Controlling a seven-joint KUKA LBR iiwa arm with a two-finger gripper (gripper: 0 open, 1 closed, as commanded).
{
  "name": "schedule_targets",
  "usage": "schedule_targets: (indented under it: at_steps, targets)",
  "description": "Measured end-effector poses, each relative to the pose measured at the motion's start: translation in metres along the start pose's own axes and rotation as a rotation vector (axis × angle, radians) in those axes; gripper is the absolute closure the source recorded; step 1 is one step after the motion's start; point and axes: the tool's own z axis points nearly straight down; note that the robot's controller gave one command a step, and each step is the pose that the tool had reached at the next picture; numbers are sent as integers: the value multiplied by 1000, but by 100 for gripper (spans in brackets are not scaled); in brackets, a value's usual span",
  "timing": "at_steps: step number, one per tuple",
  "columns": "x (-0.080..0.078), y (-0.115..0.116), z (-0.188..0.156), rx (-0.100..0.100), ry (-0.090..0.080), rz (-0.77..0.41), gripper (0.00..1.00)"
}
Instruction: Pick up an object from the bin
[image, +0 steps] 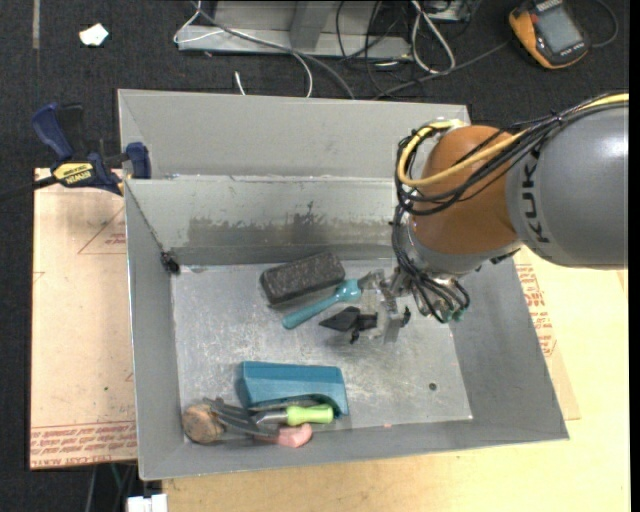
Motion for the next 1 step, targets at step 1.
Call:
schedule_targets:
  at_steps: [1]
  targets:
    - [0,0,-23,0,1,-1,100]
